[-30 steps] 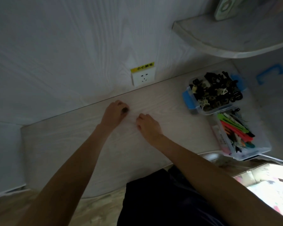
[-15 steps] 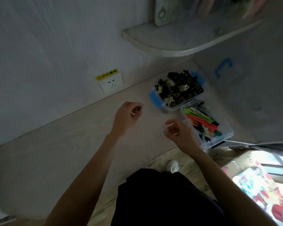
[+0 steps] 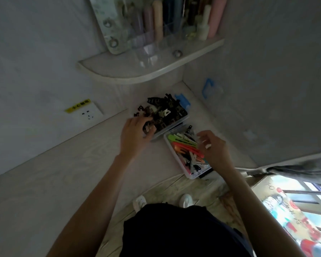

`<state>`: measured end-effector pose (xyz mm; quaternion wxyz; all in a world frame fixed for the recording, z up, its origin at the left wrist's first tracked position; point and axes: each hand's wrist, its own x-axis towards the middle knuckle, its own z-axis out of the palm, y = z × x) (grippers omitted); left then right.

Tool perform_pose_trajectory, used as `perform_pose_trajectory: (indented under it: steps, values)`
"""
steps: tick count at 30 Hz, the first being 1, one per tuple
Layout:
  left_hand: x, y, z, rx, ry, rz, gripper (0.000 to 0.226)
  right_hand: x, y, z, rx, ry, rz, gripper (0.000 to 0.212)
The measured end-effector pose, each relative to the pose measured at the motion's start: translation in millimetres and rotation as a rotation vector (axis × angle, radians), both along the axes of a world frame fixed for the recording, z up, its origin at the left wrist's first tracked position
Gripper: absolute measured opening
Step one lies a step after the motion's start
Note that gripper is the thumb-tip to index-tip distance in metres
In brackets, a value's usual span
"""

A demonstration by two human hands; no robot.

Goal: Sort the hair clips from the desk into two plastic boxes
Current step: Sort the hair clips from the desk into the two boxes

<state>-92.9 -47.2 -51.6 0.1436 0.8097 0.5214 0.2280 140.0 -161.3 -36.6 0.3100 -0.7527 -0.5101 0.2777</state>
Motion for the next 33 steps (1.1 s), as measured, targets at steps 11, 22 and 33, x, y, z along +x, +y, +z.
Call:
perform_pose_trajectory:
  steps: [11,22,33]
  values:
    - [19.8,-27.2,-8.8,-0.074,0.061,0.104,0.010,40.8,20.2,18.3,0.334,-0.497,0.099,0.026]
    - [29.9,-11.0,1.1,-0.082,0.075,0.167,0.049,22.0,124.7,26.0,0.248,-0.508,0.493,0.038]
    - [22.9,26.4,-10.5,-0.216,0.093,0.182,0.052,-36.7,155.5,-23.7,0.060,-0.506,0.972,0.057]
